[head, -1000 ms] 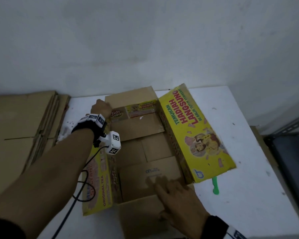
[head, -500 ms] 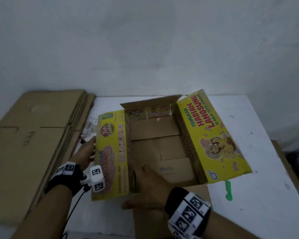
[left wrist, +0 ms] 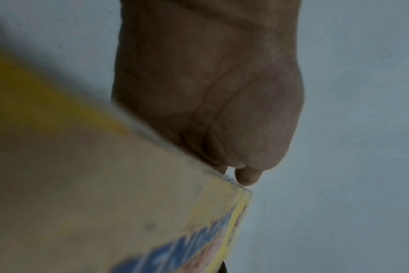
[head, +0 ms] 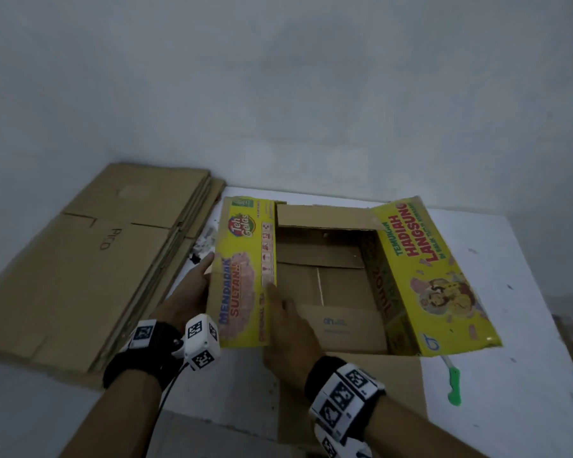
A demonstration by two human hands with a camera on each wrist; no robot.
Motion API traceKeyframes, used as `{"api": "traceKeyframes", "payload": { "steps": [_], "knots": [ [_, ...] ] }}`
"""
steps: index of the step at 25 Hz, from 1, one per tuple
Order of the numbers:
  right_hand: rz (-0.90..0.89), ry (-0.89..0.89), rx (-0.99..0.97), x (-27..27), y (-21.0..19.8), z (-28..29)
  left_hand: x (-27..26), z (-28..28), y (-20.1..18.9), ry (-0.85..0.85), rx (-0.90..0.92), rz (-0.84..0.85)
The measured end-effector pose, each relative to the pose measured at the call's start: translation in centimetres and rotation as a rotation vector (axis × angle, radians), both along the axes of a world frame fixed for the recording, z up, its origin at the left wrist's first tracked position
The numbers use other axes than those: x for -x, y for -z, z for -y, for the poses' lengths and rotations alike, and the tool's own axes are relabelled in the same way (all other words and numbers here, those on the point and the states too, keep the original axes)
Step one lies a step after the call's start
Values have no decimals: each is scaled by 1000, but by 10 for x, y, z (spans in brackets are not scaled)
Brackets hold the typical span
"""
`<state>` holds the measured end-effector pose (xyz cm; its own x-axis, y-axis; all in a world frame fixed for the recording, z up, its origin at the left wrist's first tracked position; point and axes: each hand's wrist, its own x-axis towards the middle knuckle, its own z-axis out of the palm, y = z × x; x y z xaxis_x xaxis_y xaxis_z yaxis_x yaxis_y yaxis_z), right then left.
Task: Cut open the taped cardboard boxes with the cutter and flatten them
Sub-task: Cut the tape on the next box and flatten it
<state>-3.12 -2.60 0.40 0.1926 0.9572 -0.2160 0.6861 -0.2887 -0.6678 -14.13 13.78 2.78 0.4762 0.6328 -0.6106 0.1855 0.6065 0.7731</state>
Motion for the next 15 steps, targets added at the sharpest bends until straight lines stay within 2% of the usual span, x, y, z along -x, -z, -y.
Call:
{"api": "traceKeyframes", "payload": {
  "steps": [3, 6, 7, 9, 11, 15],
  "knots": [
    [-103, 107, -294, -19, -34, -3, -2, -9, -9, -69, -36, 29],
    [-379, 242, -618, -42, -74, -5, 3, -16, -6, -127, 68, -17],
    [-492, 350, -634, -49, -90, -4, 6, -15, -3, -98, 75, -57],
    [-830, 533, -553, -63, -118, 0, 7, -14, 3, -38, 51, -140],
    [-1174, 564, -467, -75, -133, 10, 8, -9, 3, -20, 79, -145],
    [-1560, 691, -430, -91, -122, 37, 13, -3, -1, -122, 2, -206]
  ]
}}
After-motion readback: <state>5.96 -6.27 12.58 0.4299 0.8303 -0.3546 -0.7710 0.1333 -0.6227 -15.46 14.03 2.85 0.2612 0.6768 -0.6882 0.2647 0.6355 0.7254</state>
